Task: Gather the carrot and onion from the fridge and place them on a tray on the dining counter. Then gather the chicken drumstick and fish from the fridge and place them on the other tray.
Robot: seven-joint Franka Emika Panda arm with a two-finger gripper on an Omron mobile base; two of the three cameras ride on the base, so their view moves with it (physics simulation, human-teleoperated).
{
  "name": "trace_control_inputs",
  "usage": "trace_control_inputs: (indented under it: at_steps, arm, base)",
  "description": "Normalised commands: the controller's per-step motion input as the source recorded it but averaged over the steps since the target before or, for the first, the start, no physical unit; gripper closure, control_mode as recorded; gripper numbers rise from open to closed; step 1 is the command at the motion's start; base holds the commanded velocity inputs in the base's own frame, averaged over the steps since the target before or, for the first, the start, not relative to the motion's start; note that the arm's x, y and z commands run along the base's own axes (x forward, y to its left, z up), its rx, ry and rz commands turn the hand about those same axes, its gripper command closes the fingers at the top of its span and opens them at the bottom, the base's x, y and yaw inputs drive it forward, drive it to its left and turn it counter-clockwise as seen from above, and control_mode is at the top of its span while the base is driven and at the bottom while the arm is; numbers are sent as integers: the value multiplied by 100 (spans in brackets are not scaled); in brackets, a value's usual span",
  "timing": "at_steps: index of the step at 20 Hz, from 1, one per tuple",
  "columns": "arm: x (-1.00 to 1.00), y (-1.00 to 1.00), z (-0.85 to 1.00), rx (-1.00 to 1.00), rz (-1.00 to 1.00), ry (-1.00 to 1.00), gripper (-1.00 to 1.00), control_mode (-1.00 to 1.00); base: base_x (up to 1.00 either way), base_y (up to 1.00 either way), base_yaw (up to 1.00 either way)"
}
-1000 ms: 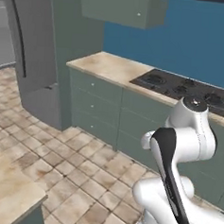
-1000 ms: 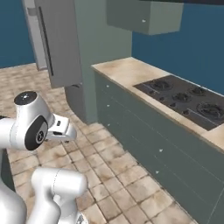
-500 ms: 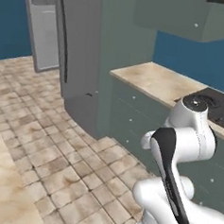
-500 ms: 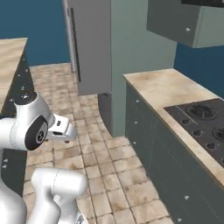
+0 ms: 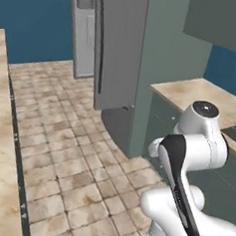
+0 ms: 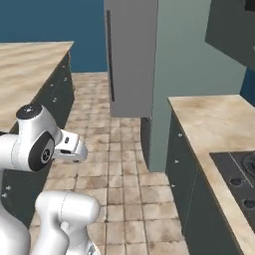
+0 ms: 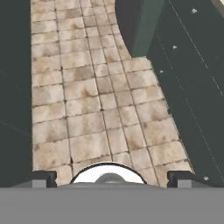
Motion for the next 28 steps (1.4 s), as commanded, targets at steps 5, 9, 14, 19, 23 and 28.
trace_control_inputs:
  at_steps: [5, 9, 14, 19, 23, 28]
  arm:
    - [0, 0, 0, 0, 0, 0, -100, 100]
    - [0, 0, 0, 0, 0, 0, -100, 100]
    - [0, 0, 0, 0, 0, 0, -100, 100]
    - [0, 0, 0, 0, 0, 0, -100, 100]
    - [0, 0, 0, 0, 0, 0, -100, 100]
    - [0, 0, 0, 0, 0, 0, -100, 100]
  base:
    - [98, 0, 33]
    - [93, 0, 26]
    - [78, 2, 19]
    - [77, 14, 5]
    - [82, 24, 0]
    - [72, 22, 0]
